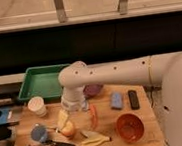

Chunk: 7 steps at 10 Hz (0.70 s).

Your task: Place apple in metal cup

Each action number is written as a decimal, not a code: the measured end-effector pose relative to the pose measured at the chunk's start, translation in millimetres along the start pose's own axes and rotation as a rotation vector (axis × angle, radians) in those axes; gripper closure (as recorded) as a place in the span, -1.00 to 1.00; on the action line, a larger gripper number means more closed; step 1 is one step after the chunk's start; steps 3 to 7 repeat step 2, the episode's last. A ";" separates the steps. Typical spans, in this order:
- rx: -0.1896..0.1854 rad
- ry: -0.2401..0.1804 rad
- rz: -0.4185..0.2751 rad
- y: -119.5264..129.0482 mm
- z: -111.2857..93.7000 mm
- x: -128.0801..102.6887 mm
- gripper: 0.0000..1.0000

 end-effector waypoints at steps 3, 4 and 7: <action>0.092 -0.104 0.048 -19.5 -38.7 0.2 -0.60; 0.092 -0.104 0.048 -19.5 -38.7 0.2 -0.60; 0.092 -0.104 0.048 -19.5 -38.7 0.2 -0.60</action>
